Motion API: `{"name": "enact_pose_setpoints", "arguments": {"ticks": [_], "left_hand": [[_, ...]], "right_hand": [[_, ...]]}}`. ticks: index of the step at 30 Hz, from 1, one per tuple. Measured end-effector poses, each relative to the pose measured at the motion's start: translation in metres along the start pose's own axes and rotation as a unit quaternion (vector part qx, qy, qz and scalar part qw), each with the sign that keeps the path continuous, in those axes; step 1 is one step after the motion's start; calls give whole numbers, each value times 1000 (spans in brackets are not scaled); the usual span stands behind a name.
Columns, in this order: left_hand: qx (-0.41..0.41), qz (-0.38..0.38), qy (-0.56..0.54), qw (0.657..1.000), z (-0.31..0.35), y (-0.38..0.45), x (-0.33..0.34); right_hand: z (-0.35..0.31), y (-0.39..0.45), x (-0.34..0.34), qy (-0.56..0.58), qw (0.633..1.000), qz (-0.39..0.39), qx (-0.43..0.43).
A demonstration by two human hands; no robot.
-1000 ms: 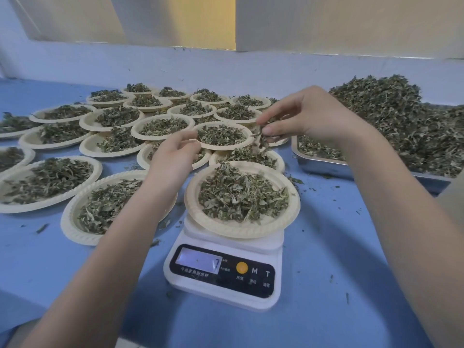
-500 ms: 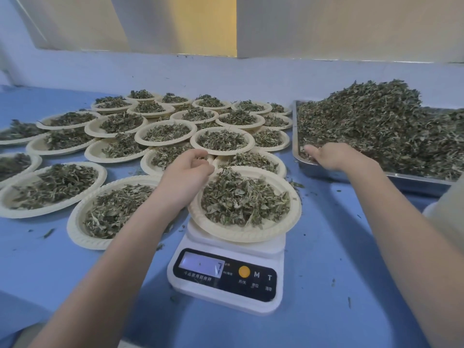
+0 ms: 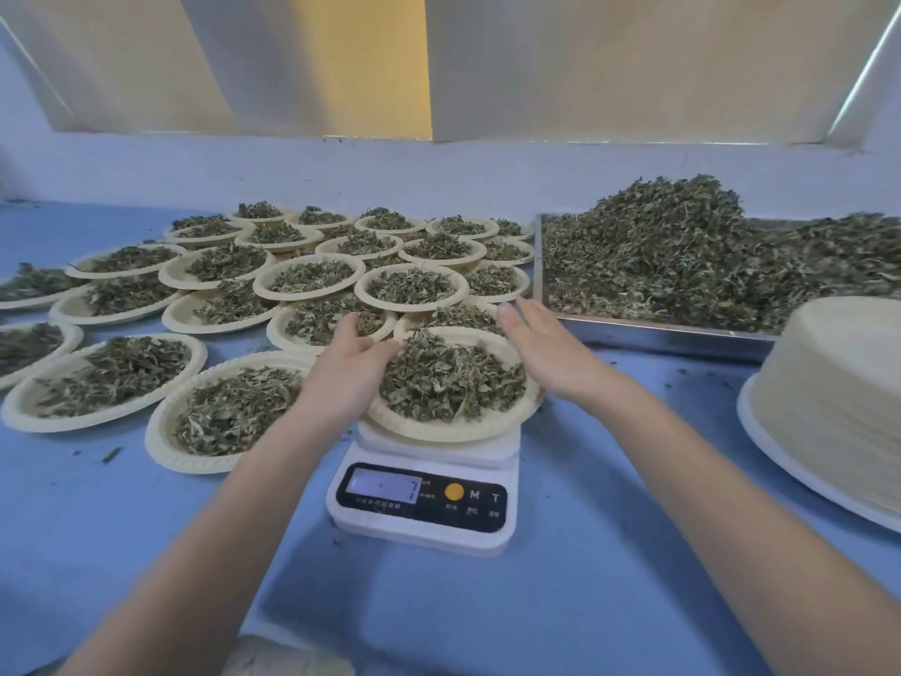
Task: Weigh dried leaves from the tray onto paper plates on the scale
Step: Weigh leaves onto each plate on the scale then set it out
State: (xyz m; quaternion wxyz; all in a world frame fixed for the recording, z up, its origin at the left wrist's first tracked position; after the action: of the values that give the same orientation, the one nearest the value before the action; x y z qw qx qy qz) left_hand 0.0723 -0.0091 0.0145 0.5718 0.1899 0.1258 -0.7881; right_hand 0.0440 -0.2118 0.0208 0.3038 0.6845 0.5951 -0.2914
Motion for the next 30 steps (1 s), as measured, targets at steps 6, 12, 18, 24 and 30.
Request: {"name": "enact_pose_setpoints", "arguments": {"ticks": [6, 12, 18, 24, 30], "left_hand": [[-21, 2, -31, 999, 2, -8, 10], [-1, 104, -82, 991, 14, 12, -35], [-27, 166, -129, 977, 7, 40, -98], [-55, 226, -145, 962, -7, 75, -160], [-56, 179, -122, 975, 2, 138, -168]], "right_hand": [[-16, -34, 15, 194, 980, 27, 16], [-51, -15, -1, 247, 968, 48, 15], [-96, 42, 9, 289, 957, 14, 13], [-125, 97, 32, 322, 945, -41, 32], [-115, 157, 15, 326, 944, 41, 35]]}}
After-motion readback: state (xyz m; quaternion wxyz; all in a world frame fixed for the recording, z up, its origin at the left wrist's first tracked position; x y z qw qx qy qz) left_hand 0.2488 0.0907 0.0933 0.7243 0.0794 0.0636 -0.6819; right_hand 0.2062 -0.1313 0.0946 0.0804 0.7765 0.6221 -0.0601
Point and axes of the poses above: each hand's wrist, its own y-axis towards the middle knuckle, its own x-axis out of the palm, z = x × y, the point moved 6 cm from there along y, towards the middle knuckle, and after that the axes turned 7 degrees about -z, right-handed, at the moved point
